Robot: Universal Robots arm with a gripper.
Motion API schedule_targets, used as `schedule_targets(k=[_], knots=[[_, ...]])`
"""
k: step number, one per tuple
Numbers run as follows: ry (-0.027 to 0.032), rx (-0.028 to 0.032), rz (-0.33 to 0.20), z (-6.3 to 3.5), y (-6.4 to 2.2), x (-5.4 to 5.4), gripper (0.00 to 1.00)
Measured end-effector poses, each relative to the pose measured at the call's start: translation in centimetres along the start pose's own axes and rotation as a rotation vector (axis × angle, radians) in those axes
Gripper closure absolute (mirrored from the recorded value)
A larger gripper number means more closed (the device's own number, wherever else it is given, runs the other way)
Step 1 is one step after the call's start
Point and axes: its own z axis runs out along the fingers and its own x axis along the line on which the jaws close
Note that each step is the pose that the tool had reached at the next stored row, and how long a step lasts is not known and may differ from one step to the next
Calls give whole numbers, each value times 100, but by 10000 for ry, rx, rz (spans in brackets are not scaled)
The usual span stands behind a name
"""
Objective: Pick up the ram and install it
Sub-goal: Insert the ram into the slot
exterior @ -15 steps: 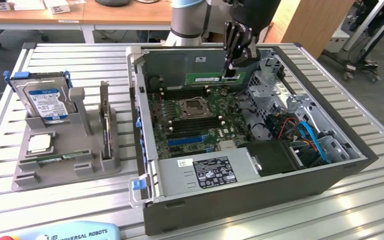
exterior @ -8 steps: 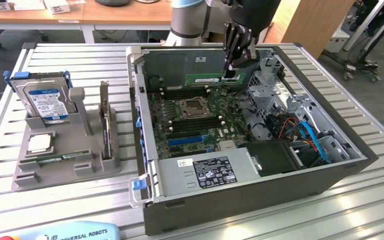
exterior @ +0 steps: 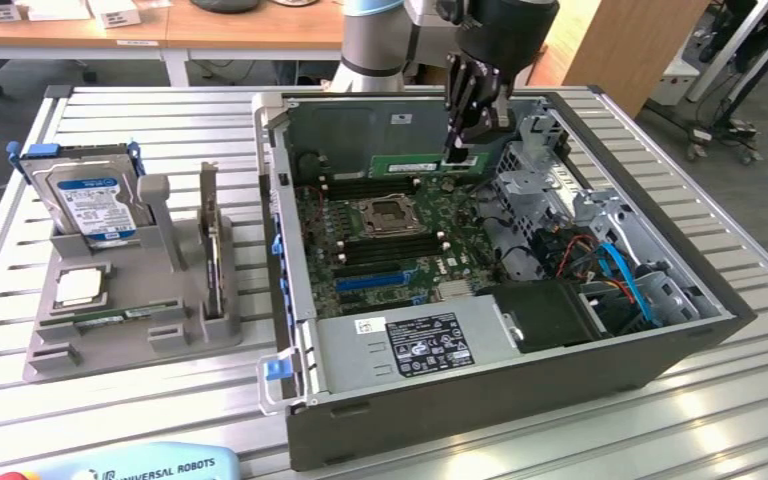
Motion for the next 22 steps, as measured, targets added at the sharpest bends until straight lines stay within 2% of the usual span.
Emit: schedule_targets(k=[22], knots=[[0,0,0,199,-8,6,89]])
